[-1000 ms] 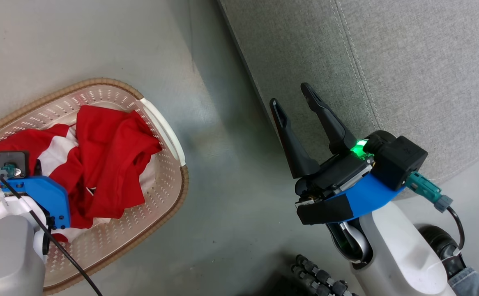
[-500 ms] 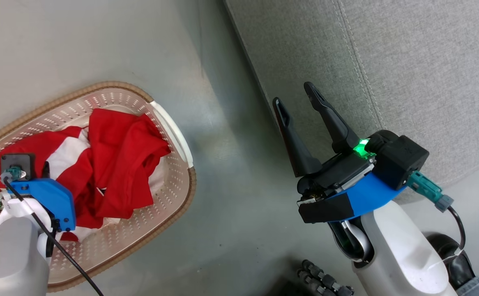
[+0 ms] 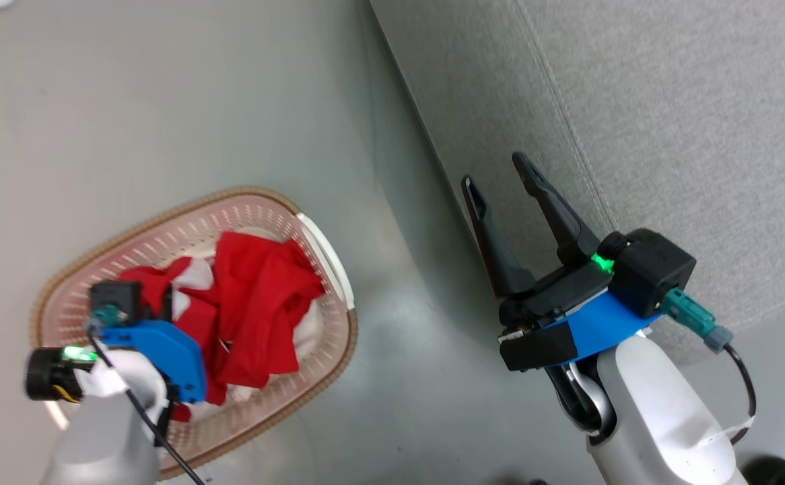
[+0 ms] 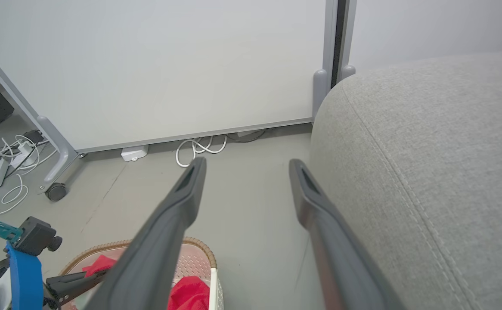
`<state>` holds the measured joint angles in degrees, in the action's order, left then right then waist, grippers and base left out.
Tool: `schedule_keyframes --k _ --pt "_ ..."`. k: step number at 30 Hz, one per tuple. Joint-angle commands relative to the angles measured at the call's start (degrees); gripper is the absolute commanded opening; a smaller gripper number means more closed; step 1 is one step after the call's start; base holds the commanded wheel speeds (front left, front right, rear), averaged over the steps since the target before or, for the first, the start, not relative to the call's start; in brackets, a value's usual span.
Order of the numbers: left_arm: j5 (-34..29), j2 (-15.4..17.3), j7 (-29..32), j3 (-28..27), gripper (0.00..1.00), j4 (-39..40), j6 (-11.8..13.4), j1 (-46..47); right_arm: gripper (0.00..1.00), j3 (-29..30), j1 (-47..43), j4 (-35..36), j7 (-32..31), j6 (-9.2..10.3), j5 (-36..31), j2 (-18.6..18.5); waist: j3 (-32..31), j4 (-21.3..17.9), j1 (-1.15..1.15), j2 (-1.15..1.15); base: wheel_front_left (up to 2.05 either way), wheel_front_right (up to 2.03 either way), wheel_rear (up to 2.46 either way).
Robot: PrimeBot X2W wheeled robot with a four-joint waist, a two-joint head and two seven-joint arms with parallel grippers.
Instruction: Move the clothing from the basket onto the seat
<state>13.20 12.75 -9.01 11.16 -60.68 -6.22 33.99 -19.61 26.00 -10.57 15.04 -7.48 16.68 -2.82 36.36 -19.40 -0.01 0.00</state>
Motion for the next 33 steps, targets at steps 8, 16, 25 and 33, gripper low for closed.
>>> schedule_keyframes --k 8,16,25,33 --pt "1.0 -5.2 -5.4 4.2 0.00 -2.3 -1.3 -2.5 1.00 1.5 -4.0 -3.1 0.2 -0.02 -2.5 -0.1 -14.2 7.0 0.01 0.00 0.00 0.00 0.00" --pt "3.7 -8.9 -6.2 11.1 0.00 1.9 -1.4 -5.2 1.00 3.5 -8.4 -6.3 0.2 -0.03 -4.0 -0.1 -24.7 11.6 0.01 0.00 0.00 0.00 0.00" --pt "10.2 -9.8 -6.2 20.8 0.00 8.5 -1.2 -5.2 1.00 3.8 -12.9 -7.3 -1.6 -0.02 -5.0 -0.1 -32.7 14.9 0.01 0.00 0.00 0.00 0.00" --pt "17.4 -9.8 -5.8 29.0 0.00 13.4 -1.2 -2.4 1.00 4.5 -16.1 -6.6 -2.9 -0.03 -5.2 -0.1 -36.7 16.8 0.01 0.00 0.00 0.00 0.00"
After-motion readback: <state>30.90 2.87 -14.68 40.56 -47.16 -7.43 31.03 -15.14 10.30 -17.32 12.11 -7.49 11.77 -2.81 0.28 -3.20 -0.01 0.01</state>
